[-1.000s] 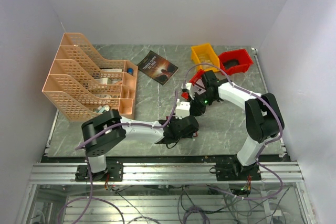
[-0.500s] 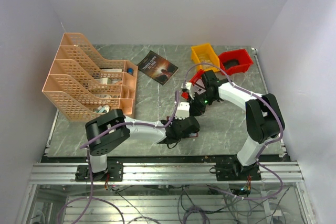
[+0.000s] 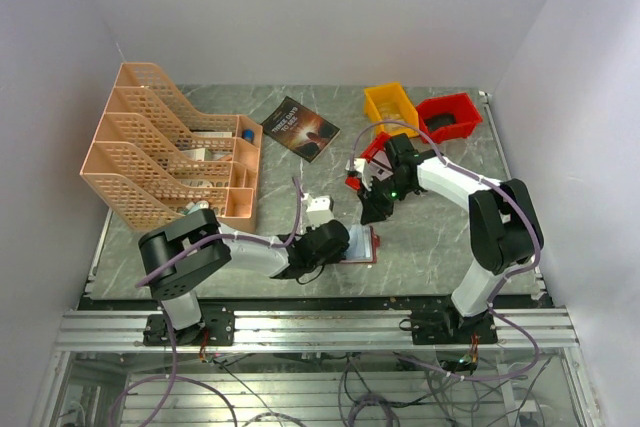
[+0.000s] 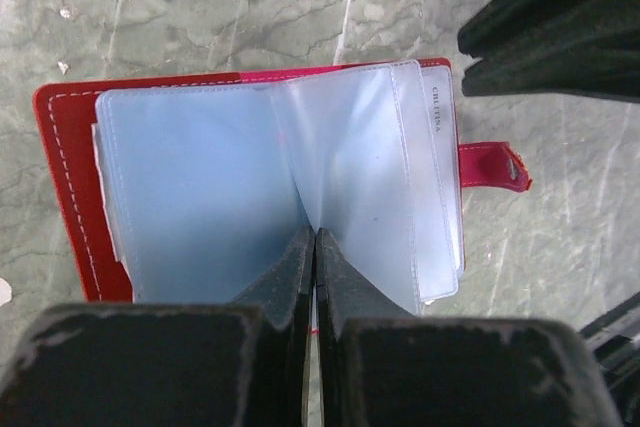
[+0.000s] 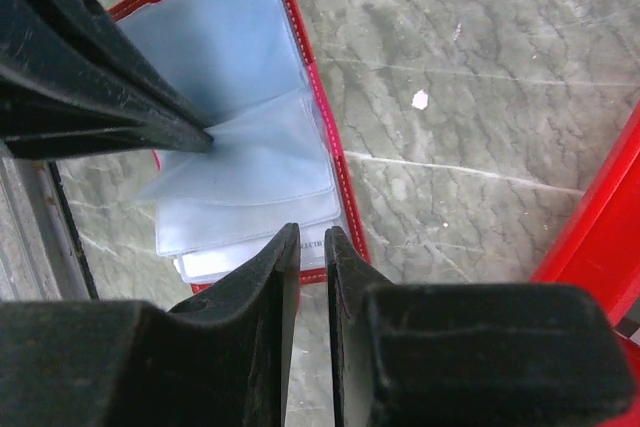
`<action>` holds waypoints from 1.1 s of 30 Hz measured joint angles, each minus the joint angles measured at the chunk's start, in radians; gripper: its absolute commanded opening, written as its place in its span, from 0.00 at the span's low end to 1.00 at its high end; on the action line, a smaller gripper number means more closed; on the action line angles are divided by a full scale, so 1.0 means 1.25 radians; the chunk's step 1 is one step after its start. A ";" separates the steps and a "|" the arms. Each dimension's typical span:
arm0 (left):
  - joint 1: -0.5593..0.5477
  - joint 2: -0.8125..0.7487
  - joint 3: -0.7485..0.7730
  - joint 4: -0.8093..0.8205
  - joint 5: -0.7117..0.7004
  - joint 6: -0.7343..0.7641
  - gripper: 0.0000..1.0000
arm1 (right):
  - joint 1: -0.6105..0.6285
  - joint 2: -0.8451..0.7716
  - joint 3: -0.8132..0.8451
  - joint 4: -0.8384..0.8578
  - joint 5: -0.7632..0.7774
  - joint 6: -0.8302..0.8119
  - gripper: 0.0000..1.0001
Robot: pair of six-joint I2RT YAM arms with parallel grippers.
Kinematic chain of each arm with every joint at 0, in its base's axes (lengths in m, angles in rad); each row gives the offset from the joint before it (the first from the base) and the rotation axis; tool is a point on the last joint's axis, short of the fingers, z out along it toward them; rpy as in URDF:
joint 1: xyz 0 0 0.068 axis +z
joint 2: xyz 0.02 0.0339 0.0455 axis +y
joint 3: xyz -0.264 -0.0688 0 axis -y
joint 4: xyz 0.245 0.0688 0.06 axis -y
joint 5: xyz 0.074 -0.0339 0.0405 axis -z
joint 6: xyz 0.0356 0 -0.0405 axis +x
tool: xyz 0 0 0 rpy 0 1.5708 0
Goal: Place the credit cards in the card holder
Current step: Open the card holder at the center of the board.
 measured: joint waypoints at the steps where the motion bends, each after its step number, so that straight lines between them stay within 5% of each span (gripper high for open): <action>1: 0.005 -0.003 -0.013 0.021 0.010 -0.007 0.07 | 0.000 -0.001 0.000 -0.005 0.001 -0.009 0.17; 7: 0.026 -0.015 -0.082 0.133 0.052 -0.049 0.07 | 0.005 -0.003 0.000 -0.057 0.002 -0.074 0.14; 12: 0.040 -0.015 -0.121 0.205 0.079 -0.079 0.07 | 0.016 -0.001 0.000 -0.084 0.023 -0.100 0.00; 33: 0.050 -0.013 -0.132 0.234 0.106 -0.087 0.07 | 0.030 0.073 0.012 -0.107 0.058 -0.063 0.00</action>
